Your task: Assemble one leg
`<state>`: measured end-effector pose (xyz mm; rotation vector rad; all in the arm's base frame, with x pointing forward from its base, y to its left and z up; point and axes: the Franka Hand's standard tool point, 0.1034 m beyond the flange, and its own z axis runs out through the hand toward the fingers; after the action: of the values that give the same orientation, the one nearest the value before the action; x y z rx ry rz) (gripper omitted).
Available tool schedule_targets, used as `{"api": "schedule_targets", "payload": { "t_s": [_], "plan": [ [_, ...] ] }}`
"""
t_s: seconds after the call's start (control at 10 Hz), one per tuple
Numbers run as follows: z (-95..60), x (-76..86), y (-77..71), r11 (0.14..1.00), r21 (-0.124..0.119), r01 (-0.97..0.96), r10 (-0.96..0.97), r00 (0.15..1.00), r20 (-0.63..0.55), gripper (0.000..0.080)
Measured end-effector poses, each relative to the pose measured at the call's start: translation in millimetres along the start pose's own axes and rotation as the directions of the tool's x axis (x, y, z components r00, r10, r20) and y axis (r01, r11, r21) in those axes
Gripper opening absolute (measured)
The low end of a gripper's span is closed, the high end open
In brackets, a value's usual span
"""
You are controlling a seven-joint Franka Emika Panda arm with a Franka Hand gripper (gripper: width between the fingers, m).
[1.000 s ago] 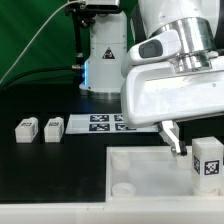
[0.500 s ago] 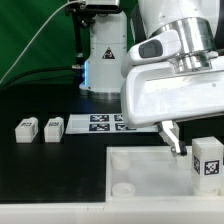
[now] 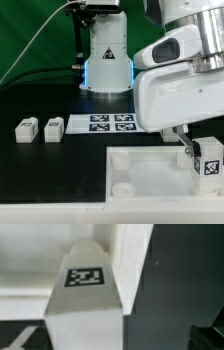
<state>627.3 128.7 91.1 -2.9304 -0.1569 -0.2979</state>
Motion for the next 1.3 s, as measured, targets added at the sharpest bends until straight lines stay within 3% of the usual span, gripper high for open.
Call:
{"api": "schedule_targets", "payload": {
  "t_s": [0.1,0.2,0.3,0.6,0.7,0.8,1.0,1.2,1.3],
  "plan": [
    [2.5,1.6,2.4,1.0,0.006,-0.005,0.005,0.999,0.031,0.0649],
    [4.6,-11.2,3.0,1.0,0.026,-0.009,0.004,0.985,0.173,0.0649],
    [5.0,-8.4,5.9,0.999,0.032,-0.012,0.005,0.978,0.207,0.0649],
    [7.3,-9.3,15.2,1.0,0.027,-0.01,0.004,0.981,0.195,0.0649],
    [7.7,-9.8,15.1,1.0,0.027,-0.01,0.004,0.981,0.196,0.0556],
    [7.8,-9.8,15.1,1.0,0.027,-0.01,0.004,0.981,0.196,0.0556],
    [7.7,-9.7,16.1,0.999,0.025,-0.021,0.016,0.981,0.196,0.0308],
    [7.7,-9.8,17.6,0.998,0.016,-0.059,0.055,0.979,0.196,0.0308],
    [8.1,-8.1,18.7,0.985,-0.004,-0.171,0.169,0.969,0.182,0.0308]
  ]
}}
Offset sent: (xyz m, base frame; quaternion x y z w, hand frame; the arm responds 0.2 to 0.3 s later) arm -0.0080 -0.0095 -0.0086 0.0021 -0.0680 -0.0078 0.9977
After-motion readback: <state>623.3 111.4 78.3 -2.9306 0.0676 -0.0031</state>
